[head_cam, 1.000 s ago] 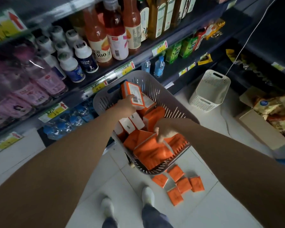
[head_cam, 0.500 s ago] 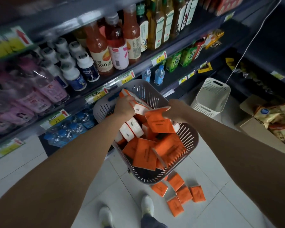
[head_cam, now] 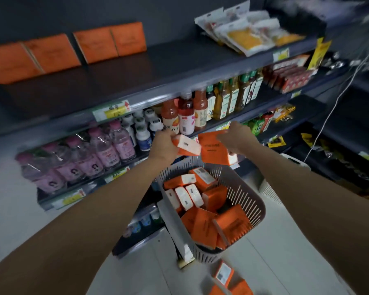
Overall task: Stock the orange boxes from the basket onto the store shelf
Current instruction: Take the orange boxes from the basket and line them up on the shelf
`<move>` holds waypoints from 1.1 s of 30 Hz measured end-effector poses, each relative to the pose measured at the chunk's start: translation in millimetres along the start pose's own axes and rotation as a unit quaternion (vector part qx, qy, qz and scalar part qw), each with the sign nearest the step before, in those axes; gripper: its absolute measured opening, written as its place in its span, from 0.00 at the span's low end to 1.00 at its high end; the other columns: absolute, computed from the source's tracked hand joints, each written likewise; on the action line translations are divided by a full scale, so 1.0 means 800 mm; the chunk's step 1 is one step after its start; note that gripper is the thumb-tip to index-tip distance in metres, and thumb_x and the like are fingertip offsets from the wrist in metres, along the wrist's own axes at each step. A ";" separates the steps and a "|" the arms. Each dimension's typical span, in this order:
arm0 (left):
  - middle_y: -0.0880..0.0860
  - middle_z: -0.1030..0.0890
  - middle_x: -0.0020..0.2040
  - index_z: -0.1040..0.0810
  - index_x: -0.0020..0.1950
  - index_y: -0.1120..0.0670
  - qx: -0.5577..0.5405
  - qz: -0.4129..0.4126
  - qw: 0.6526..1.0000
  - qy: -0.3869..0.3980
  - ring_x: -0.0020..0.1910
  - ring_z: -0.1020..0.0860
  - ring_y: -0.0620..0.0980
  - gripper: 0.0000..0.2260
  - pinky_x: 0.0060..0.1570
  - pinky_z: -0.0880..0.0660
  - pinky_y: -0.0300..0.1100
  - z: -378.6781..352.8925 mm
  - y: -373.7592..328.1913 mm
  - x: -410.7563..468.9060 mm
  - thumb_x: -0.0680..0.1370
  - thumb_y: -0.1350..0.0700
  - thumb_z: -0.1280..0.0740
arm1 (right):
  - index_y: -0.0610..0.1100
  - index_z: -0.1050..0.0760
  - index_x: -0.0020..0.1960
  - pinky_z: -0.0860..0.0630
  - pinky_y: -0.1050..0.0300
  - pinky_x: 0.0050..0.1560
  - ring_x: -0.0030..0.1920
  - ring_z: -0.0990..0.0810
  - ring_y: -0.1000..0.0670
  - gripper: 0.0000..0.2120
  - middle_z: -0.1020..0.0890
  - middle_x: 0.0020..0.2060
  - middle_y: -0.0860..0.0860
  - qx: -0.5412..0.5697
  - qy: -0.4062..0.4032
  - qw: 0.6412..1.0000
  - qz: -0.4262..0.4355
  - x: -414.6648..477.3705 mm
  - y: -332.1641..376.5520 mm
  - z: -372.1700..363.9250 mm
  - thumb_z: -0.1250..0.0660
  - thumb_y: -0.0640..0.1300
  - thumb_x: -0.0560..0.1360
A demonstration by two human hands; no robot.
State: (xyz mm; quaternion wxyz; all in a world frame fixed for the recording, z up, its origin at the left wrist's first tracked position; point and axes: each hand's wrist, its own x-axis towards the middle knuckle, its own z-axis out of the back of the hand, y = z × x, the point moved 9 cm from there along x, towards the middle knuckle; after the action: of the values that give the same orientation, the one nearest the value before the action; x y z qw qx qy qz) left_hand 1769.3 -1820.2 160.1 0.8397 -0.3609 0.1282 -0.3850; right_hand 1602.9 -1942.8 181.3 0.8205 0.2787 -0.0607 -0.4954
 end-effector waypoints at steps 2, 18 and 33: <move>0.59 0.23 0.55 0.21 0.55 0.59 -0.003 -0.005 1.000 -0.003 0.51 0.22 0.56 0.13 0.46 0.29 0.39 0.031 -0.008 -0.007 0.71 0.63 0.29 | 0.35 0.35 0.64 0.28 0.58 0.28 0.33 0.22 0.48 0.22 0.21 0.44 0.42 0.013 -0.025 1.000 0.007 -0.012 0.020 0.016 0.40 0.47 0.75; 0.61 0.22 0.54 0.32 0.55 0.55 -0.237 0.004 0.962 -0.132 0.43 0.19 0.61 0.12 0.44 0.19 0.57 0.316 0.024 -0.026 0.73 0.62 0.37 | 0.40 0.33 0.59 0.28 0.52 0.44 0.47 0.24 0.41 0.15 0.23 0.49 0.42 0.098 -0.185 0.971 0.116 -0.096 0.262 0.070 0.43 0.48 0.76; 0.56 0.30 0.60 0.37 0.63 0.59 -0.396 0.094 0.899 -0.163 0.59 0.27 0.54 0.18 0.57 0.25 0.46 0.450 0.209 -0.007 0.77 0.67 0.35 | 0.41 0.35 0.66 0.26 0.46 0.57 0.58 0.24 0.35 0.18 0.23 0.58 0.37 0.135 -0.140 0.960 0.202 -0.087 0.465 -0.043 0.43 0.39 0.76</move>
State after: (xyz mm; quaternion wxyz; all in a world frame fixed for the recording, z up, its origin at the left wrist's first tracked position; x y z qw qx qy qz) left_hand 2035.8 -1559.0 296.2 0.6691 -0.7074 0.1643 -0.1575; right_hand 1870.7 -1738.8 357.2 0.8418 0.2968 -0.2960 -0.3401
